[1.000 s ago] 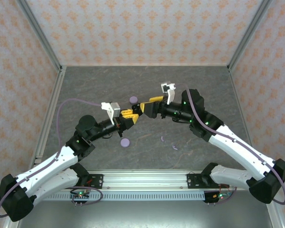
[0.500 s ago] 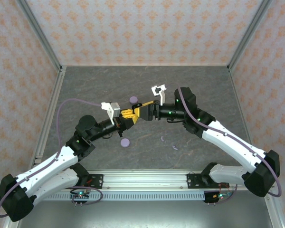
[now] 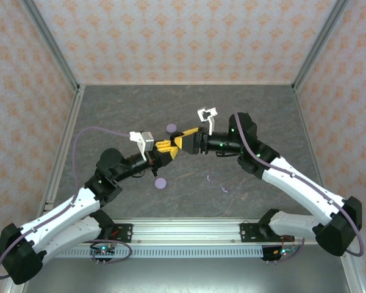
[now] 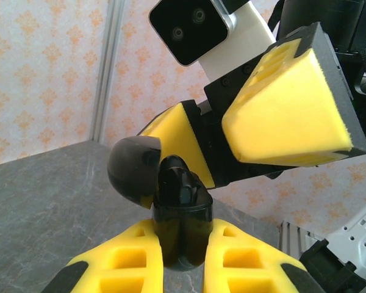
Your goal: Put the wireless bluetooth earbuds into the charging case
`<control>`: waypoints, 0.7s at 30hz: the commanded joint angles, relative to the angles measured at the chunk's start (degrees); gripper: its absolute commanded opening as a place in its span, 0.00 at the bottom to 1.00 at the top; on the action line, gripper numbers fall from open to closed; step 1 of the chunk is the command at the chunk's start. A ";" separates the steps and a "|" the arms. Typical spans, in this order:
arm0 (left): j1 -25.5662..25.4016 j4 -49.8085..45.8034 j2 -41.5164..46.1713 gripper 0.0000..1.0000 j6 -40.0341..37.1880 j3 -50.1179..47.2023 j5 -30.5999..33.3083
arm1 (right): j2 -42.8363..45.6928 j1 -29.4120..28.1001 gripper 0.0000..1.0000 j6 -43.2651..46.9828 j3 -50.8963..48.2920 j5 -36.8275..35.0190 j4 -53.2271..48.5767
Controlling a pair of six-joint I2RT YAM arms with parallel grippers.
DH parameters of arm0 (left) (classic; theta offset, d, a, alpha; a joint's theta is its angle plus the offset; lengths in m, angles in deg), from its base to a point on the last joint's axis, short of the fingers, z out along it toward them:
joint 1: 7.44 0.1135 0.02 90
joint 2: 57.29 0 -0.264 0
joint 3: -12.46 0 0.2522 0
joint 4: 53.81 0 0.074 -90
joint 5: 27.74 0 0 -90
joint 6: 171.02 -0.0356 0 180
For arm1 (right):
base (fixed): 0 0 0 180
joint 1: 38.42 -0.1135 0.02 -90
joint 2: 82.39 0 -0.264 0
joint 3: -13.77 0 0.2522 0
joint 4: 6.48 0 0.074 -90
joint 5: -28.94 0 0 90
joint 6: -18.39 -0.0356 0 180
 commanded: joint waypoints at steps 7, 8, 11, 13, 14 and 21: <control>-0.16 -0.21 -0.66 0.04 -0.95 0.54 0.07 | 3.64 -0.23 0.60 1.81 -0.76 -0.57 7.87; -0.16 -0.30 -0.60 0.04 -0.93 0.54 0.08 | 3.79 -0.27 0.60 2.31 -0.67 -1.01 7.09; -0.16 -0.47 -0.48 0.04 -1.08 0.46 0.38 | 4.20 -0.21 0.60 4.19 -0.15 -3.12 3.17; -0.16 -0.65 -0.57 0.04 -1.10 0.54 0.72 | 4.37 -0.21 0.60 5.75 0.58 -5.76 -0.59; -0.16 -1.10 -0.57 0.04 -1.17 0.62 1.07 | 4.44 -0.21 0.60 6.55 1.00 -7.82 -2.36; -0.16 -9.25 -3.95 0.00 -1.81 3.68 6.89 | 5.02 0.01 0.67 9.36 2.29 -28.44 -14.52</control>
